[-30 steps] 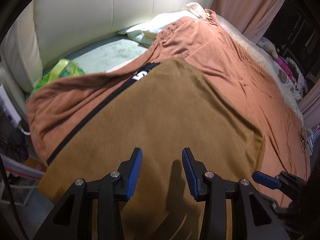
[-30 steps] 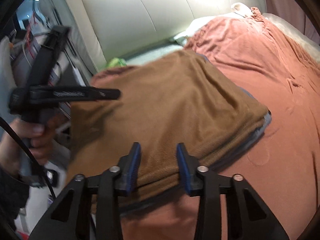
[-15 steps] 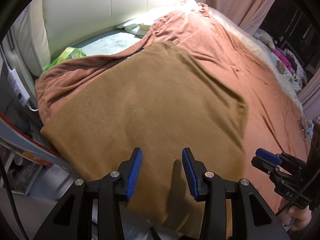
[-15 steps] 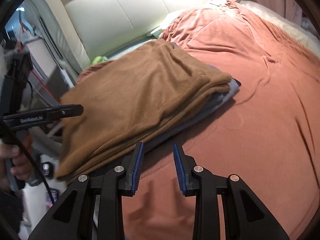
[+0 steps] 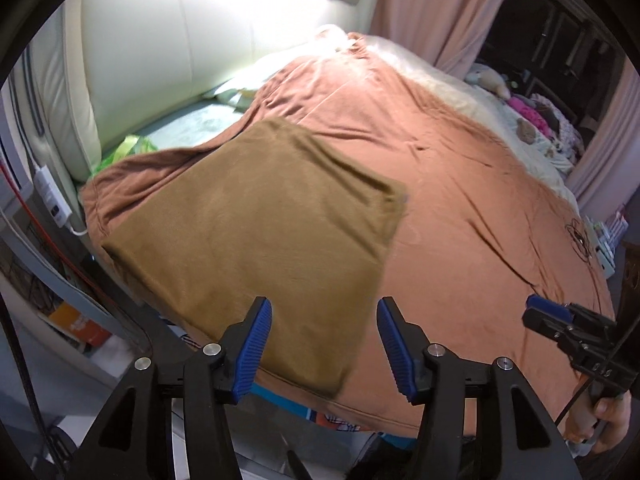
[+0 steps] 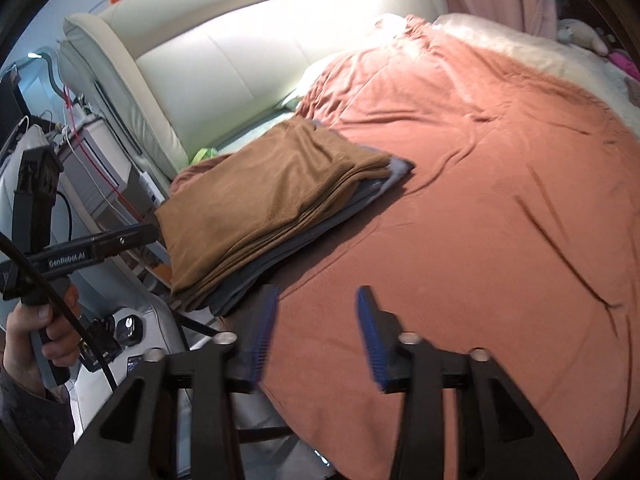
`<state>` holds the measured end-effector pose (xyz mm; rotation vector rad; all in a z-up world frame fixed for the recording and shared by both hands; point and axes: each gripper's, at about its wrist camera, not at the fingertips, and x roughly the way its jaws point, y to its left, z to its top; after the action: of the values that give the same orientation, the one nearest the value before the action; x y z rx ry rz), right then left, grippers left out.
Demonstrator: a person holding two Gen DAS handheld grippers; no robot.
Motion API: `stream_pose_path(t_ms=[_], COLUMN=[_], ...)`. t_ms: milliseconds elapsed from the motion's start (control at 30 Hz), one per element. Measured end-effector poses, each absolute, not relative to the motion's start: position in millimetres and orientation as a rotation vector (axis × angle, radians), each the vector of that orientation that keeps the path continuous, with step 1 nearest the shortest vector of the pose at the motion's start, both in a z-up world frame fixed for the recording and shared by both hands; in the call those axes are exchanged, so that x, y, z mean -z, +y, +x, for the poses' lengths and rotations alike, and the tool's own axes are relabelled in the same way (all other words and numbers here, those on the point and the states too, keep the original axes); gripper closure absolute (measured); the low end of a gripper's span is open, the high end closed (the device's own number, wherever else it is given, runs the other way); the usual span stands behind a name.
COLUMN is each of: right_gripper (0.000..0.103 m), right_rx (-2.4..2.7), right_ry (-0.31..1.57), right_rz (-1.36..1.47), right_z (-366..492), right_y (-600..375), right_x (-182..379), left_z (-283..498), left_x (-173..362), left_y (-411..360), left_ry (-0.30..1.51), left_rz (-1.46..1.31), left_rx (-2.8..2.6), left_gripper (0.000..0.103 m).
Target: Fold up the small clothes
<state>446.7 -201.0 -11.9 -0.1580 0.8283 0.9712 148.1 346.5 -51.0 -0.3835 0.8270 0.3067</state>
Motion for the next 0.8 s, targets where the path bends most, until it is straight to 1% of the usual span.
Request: stream_pose_path(t_ms=[33, 133, 167, 233, 367, 433, 500, 567, 633, 800], right_gripper=[0.039, 0.037, 0.036, 0.025, 0.021, 0.016, 0.012, 0.009, 0.0, 0.0], right_rx=[-0.96, -0.936, -0.927, -0.902, -0.85, -0.831, -0.808, -0.789, -0.765, -0.721], right_ry=[0.813, 0.775, 0.769, 0.746, 0.698, 0.676, 0.649, 0.627, 0.605, 0.562], right_rz=[-0.147, -0.14, -0.136, -0.127, -0.114, -0.105, -0.104, -0.091, -0.083, -0.067], right_z=[440.4, 423.5, 418.5, 405.6, 378.4, 363.7, 347.3, 329.7, 314.7, 275.9], right_y=[-212.2, -240.4, -249.2, -268.8, -304.9, -322.7, -339.4, -358.8, -374.2, -413.2], right_x=[5.7, -8.1, -11.9, -18.8, -33.1, -39.1, -43.2, -45.7, -46.7, -45.6], left_z=[145.6, 135.4, 131.8, 124.1, 108.1, 99.2, 88.5, 78.1, 70.3, 47.3], left_x=[46.9, 35.7, 32.1, 26.0, 15.3, 8.7, 1.9, -3.5, -6.2, -13.5], left_y=[340.4, 318.5, 309.5, 291.8, 260.8, 244.8, 226.0, 208.8, 194.5, 158.4], left_ry=[0.819, 0.787, 0.776, 0.754, 0.712, 0.686, 0.655, 0.624, 0.603, 0.546], left_rz=[-0.377, -0.358, -0.345, -0.32, -0.287, -0.268, -0.245, -0.227, -0.208, -0.182], left_rx=[-0.3, -0.281, -0.277, -0.268, -0.243, -0.235, -0.229, -0.22, -0.214, -0.189], left_gripper=[0.046, 0.041, 0.038, 0.032, 0.019, 0.014, 0.006, 0.002, 0.001, 0.001])
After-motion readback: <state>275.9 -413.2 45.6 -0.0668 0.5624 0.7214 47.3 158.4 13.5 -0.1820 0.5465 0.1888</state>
